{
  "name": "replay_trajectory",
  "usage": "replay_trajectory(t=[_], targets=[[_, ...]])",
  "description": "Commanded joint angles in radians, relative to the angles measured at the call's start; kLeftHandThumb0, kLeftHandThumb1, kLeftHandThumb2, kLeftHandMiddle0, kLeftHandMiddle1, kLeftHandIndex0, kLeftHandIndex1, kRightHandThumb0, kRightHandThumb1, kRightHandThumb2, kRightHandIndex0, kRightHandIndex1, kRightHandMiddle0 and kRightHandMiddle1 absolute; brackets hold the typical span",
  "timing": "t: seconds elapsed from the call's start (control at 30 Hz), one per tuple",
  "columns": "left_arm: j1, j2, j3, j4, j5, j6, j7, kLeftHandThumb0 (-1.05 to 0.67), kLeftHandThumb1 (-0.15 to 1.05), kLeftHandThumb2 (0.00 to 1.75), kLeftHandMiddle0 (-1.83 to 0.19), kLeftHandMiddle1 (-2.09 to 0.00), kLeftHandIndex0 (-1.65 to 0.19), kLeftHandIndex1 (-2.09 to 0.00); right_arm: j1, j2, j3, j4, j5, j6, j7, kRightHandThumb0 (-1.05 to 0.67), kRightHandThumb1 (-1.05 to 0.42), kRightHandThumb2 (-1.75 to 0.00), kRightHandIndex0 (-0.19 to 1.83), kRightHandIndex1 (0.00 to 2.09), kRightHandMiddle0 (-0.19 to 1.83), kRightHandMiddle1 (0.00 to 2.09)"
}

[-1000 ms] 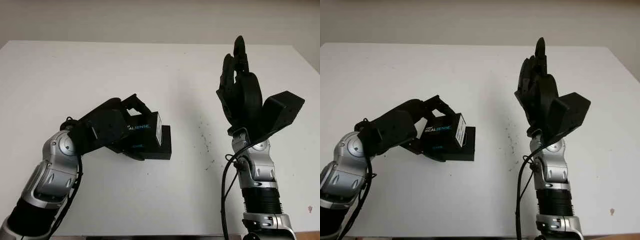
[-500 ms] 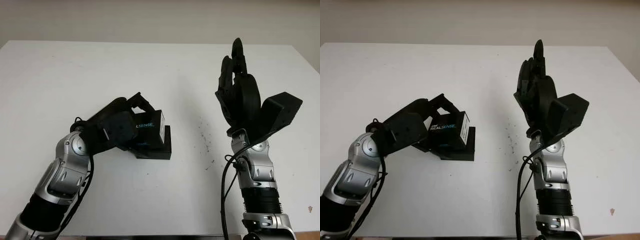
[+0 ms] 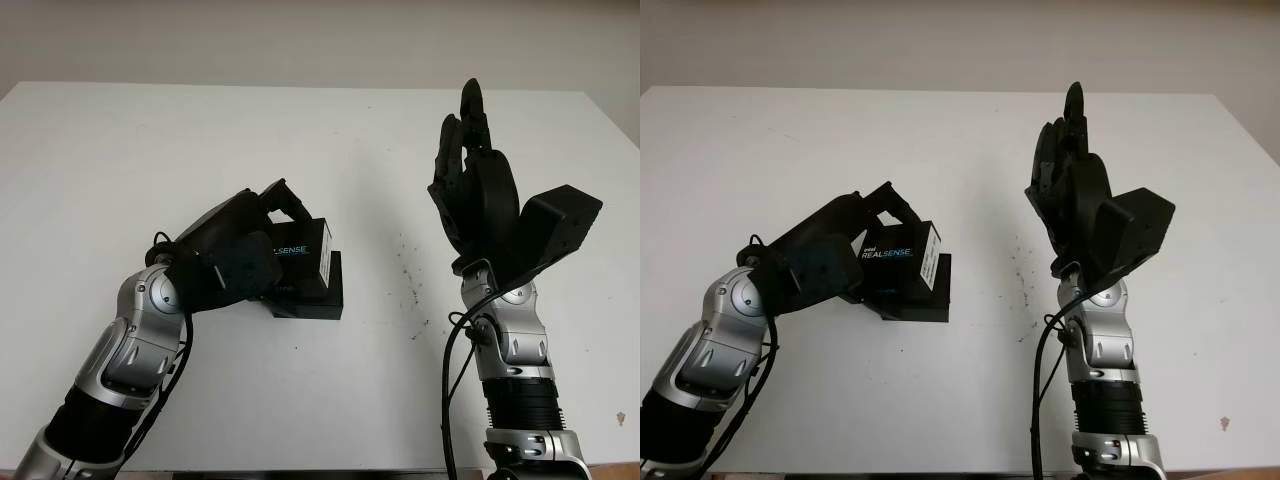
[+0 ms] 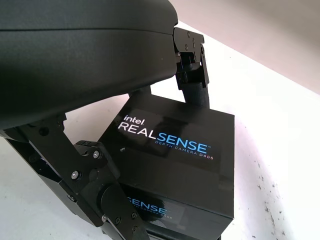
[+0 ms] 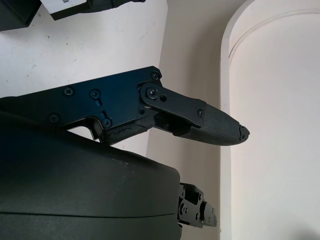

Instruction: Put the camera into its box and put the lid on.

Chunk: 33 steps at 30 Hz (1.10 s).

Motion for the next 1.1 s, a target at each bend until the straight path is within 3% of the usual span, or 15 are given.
replay_trajectory(t=[0.0,0.6,1.07], targets=[[0.000,-0.010,-0.015,-0.004,0.007,-0.003,-0.002,-0.19,1.05,0.11,-0.38,-1.81,-0.09,-1.61,0.003,-0.002,0.002,-0.017,-0.004,0.001,0.000,-0.64,-1.05,-0.72,-0.19,0.03,-0.16,0.00],[0.016,-0.077,-0.049,-0.011,0.016,0.064,-0.004,-0.19,1.05,0.10,-0.52,-2.02,-0.07,-1.69,0.013,0.015,0.011,-0.016,-0.027,-0.015,-0.022,-0.63,-1.05,-0.73,-0.18,0.03,-0.16,0.00],[0.013,-0.094,-0.088,-0.036,0.065,0.134,-0.020,-0.19,1.05,0.10,-0.49,-1.98,-0.05,-1.72,0.014,0.038,0.012,-0.013,-0.022,-0.015,-0.029,-0.61,-1.05,-0.72,-0.19,0.01,-0.18,0.00]])
